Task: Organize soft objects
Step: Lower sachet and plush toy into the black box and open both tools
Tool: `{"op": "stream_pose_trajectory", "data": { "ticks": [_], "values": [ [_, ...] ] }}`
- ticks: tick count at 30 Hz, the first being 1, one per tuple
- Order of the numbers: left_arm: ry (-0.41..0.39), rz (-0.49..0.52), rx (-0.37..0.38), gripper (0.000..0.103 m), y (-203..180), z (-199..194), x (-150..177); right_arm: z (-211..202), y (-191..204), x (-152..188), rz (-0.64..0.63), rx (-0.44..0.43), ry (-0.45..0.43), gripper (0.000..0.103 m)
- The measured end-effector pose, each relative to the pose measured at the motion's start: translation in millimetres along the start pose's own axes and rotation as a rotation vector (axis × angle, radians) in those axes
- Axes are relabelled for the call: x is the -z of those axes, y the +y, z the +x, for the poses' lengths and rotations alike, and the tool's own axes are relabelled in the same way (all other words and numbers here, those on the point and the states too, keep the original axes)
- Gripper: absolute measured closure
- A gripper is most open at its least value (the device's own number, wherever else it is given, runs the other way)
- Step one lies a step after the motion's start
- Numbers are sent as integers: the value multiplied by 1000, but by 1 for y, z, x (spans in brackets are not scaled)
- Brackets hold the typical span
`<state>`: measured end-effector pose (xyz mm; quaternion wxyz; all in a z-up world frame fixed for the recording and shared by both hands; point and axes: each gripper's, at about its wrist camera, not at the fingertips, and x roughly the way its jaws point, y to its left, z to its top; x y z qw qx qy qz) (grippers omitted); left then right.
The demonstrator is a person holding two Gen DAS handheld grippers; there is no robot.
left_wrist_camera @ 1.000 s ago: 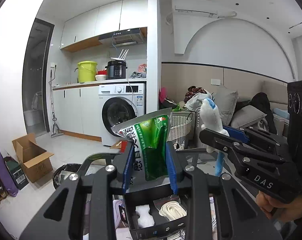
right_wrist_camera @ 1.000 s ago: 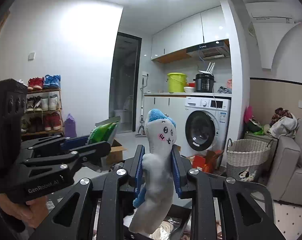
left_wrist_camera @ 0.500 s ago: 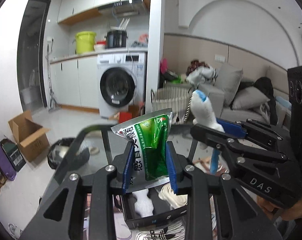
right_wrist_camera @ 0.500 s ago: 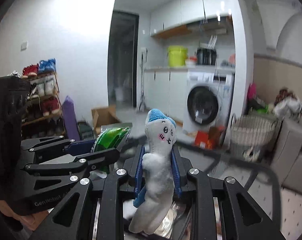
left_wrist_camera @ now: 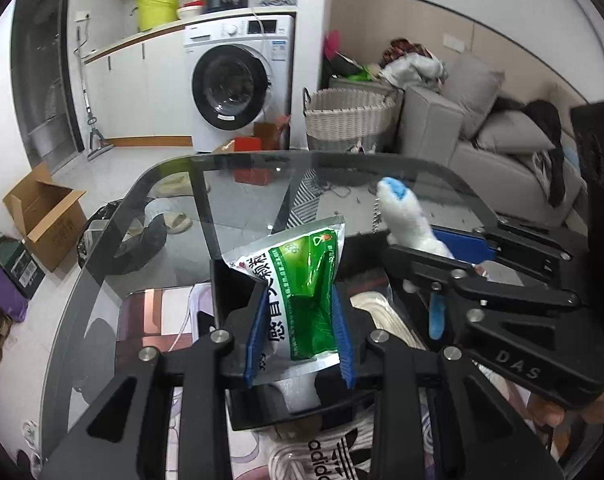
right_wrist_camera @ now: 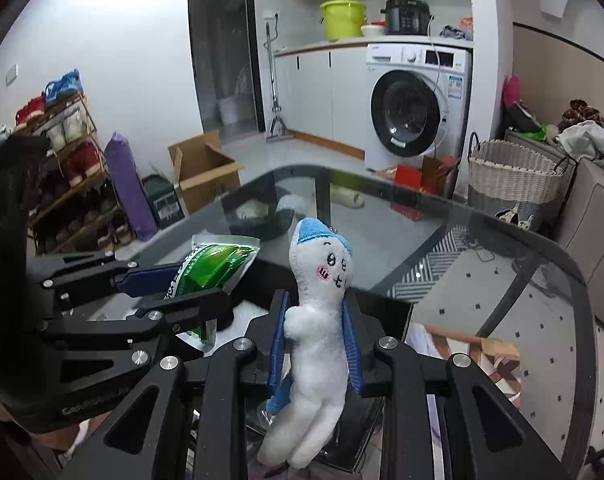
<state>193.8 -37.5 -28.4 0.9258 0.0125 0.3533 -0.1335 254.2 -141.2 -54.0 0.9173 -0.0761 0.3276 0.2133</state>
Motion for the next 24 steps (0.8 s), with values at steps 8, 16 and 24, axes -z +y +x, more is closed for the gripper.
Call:
{"op": "stream_pose_trajectory", "data": {
  "ticks": [8,16,24],
  "values": [
    [81,-3,-41,74,-3,12,9,17,7,15,-43,-22,59,78],
    [138,-3,-37,74,-5,16,19,24,10,25,-57,-27,111,78],
    [143,-12,-40,74,0,14,20,22,6,23,-41,-30,109,78]
  ]
}}
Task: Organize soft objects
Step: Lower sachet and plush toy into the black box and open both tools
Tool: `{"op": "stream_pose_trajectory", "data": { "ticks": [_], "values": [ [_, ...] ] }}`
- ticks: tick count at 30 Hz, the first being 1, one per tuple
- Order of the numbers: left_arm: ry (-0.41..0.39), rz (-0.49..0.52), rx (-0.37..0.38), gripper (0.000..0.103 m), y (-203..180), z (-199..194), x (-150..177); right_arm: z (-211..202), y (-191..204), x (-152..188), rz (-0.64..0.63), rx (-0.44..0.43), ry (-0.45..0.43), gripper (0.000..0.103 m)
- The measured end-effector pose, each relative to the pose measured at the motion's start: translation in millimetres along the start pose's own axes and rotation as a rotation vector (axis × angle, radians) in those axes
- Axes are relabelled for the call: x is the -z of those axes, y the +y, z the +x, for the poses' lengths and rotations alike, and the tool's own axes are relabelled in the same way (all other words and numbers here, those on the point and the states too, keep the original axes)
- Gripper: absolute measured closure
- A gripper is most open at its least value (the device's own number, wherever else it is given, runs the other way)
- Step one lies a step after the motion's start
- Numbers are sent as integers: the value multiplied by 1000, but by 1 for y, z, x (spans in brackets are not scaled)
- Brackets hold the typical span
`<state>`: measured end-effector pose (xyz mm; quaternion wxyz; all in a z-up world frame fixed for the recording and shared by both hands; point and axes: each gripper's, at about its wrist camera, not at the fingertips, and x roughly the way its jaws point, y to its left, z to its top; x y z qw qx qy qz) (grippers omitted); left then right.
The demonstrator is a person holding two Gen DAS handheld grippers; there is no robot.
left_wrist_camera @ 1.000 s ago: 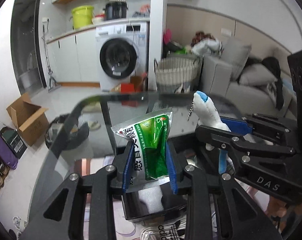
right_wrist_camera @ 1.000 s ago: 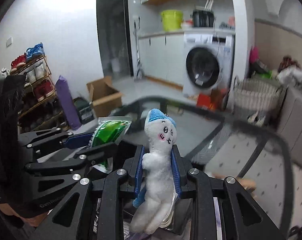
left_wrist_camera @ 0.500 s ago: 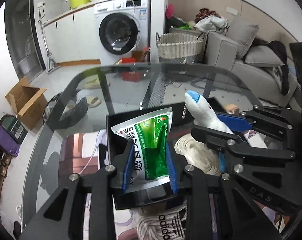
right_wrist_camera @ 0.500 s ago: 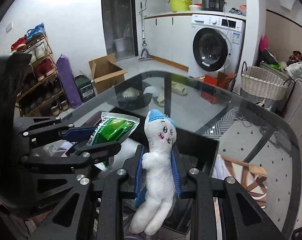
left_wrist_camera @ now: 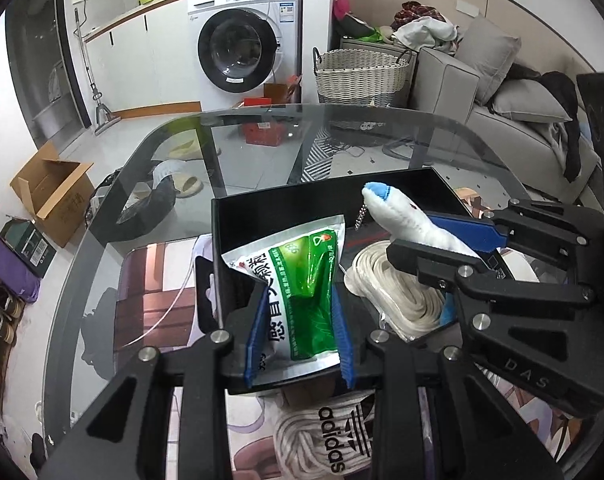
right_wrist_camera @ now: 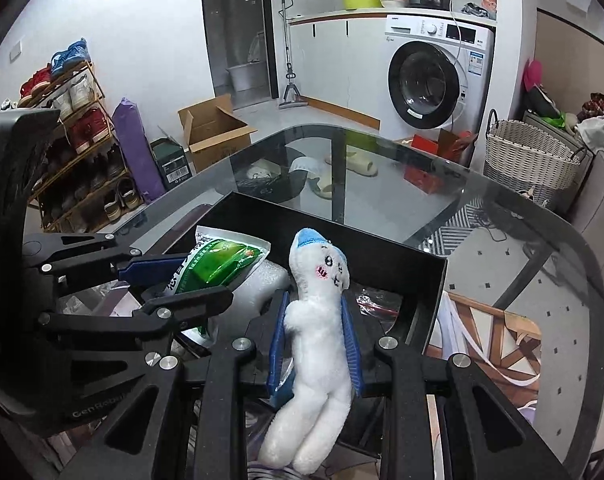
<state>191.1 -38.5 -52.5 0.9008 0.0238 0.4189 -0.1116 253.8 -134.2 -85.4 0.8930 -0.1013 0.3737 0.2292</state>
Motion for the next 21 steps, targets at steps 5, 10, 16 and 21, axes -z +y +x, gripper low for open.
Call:
{"op": "stream_pose_trajectory", "data": {
  "ticks": [5,10,16,21],
  "values": [
    [1,-4,3,71,1,-1,-1,-2,0,-1,12,-4,6,77],
    [12,-12,13,69,3,1,-2,-2,0,-2,9,-5,11,76],
    [26,-8,17,68,4,2,-2,-3,-4,-3,34,-15,23,73],
    [25,-4,14,64,3,1,-4,-7,-7,-4,39,-14,10,71]
  ]
}}
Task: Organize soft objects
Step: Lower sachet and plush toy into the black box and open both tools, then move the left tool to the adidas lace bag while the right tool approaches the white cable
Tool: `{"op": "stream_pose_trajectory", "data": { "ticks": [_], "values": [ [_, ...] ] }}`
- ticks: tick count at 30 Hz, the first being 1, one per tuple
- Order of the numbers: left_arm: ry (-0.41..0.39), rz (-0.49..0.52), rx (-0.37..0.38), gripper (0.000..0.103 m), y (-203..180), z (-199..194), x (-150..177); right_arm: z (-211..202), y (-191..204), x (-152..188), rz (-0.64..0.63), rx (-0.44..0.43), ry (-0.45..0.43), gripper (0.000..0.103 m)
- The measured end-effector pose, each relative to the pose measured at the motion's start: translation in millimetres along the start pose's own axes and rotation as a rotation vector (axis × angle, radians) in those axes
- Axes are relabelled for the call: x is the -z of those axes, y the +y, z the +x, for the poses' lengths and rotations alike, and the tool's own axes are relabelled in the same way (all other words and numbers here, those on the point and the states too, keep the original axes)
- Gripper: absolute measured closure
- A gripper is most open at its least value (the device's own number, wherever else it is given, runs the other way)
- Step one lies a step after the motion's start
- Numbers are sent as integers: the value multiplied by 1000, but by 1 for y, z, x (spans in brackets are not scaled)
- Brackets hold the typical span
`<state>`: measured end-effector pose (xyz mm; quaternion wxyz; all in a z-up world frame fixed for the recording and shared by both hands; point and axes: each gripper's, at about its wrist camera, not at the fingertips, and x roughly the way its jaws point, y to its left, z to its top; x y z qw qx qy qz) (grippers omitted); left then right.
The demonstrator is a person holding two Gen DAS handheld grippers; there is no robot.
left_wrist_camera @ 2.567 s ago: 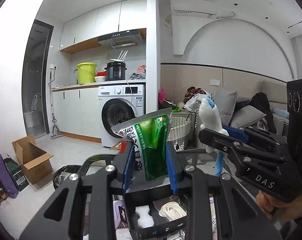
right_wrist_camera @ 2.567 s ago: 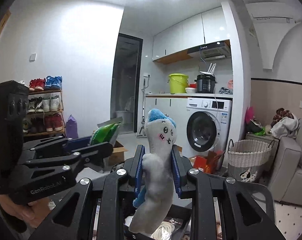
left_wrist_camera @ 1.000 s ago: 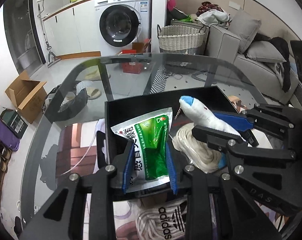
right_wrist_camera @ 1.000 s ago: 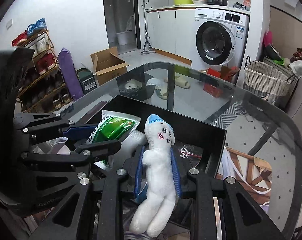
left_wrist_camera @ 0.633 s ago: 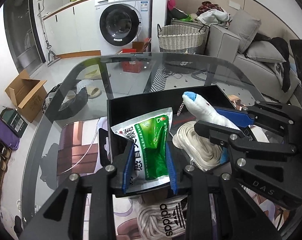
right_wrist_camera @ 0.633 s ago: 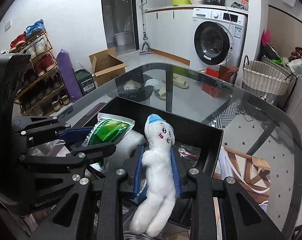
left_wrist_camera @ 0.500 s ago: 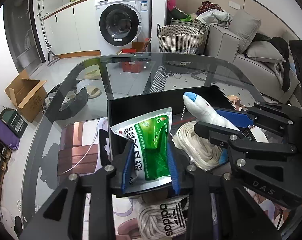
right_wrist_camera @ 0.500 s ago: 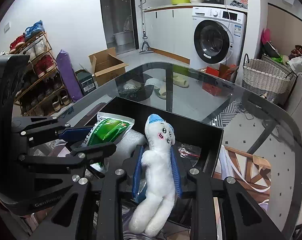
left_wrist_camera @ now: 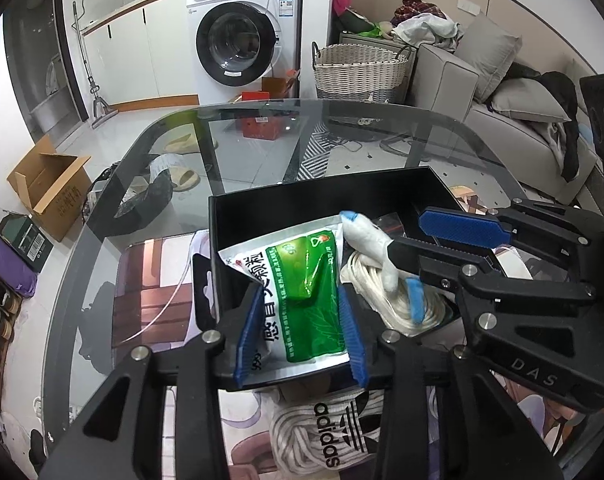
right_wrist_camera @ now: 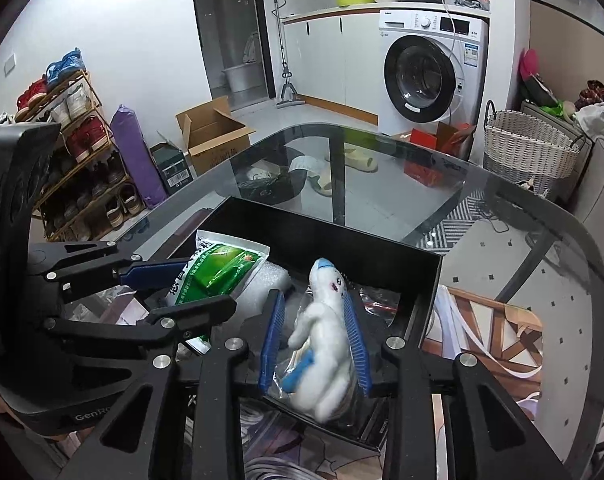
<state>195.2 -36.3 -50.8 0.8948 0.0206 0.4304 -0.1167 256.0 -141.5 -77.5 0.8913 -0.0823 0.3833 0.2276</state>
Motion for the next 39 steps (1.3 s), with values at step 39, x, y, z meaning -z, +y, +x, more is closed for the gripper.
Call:
{"op": "stream_pose_trajectory", "data": {
  "ticks": [39],
  "values": [
    [172,327,72,37,-25,-17,93,-52,-7,88,-32,-40,229,71]
  ]
}}
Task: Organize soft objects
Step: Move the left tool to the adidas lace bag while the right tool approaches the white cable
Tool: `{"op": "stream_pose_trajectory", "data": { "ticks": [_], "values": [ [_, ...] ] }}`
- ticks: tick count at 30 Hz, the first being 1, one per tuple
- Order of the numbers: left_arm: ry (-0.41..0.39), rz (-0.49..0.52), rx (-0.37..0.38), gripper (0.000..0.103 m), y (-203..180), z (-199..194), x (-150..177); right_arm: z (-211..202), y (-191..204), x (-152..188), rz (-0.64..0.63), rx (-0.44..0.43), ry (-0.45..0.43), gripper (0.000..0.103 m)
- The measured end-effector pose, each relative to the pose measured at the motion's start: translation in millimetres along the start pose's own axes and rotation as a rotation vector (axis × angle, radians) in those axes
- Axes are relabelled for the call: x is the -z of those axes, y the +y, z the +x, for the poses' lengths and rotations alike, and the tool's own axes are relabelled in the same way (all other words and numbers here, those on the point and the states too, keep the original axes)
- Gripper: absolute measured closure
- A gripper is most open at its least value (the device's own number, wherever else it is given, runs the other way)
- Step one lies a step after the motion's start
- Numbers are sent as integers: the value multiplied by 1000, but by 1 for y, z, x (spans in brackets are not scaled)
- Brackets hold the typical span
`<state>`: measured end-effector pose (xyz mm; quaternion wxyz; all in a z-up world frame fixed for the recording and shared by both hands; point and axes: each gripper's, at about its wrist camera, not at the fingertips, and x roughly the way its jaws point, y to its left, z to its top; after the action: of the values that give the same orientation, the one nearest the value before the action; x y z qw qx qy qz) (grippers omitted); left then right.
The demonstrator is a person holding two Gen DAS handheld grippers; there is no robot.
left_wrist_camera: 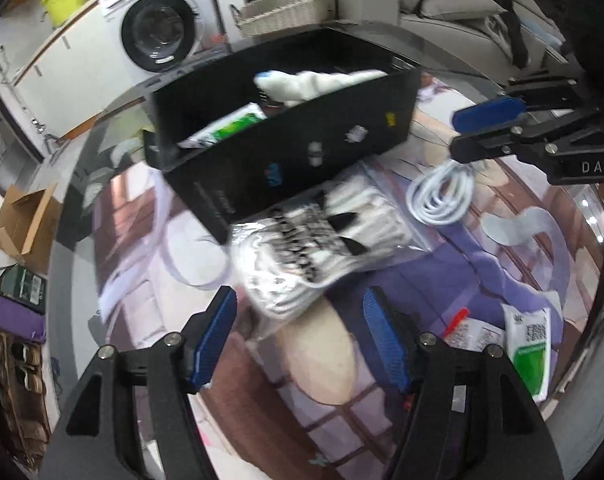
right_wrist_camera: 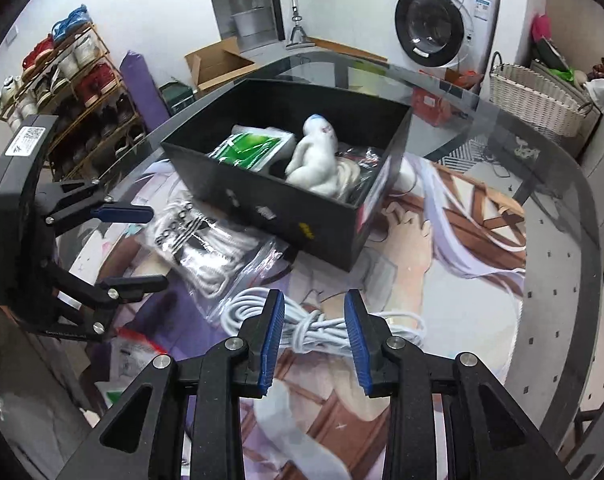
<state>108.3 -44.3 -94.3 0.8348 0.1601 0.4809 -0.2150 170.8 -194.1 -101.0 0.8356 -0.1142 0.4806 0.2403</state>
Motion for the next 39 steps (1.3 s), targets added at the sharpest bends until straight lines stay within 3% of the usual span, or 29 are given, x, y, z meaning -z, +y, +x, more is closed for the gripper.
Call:
{"op": "stream_pose_trajectory", "data": {
  "ticks": [3,9,13,16,18,19,22,26,28,30,35,37,39],
  "values": [
    [8,11,-1,38,-4,4,-2,1,6,0,0,-6,5,71],
    [83,93,196,42,-11,-2,4,-5,12,-5,0,-57,16,71],
    [12,155,119,39,-13,-22,4,-26,1,1,37,-80,-3,70],
    [-61,171,74,27,-15,-31,-7,-31,-5,6,59,-78,5,63],
    [-91,205,41,27,-21,-27,-18,-33,-7,4,50,-45,-9,58],
    [-87,227,20,27,-25,-22,-23,-33,-8,2,38,-22,-17,53],
    [-49,251,19,27,-26,-5,-37,-20,-14,-6,5,-9,16,51],
    [-4,235,34,27,-27,15,-49,2,-31,-8,65,-169,100,50],
    [-2,224,39,27,-29,16,-50,6,-31,-5,71,-184,131,50],
    [9,204,44,29,-23,19,-51,6,-26,-1,33,-186,146,49],
    [-1,125,47,52,-10,7,-31,4,-13,9,-48,-226,209,47],
    [2,91,77,55,-3,2,-27,5,-5,15,-114,-235,232,44],
    [12,60,61,55,4,0,-23,10,5,20,-165,-223,259,44]
  ]
}}
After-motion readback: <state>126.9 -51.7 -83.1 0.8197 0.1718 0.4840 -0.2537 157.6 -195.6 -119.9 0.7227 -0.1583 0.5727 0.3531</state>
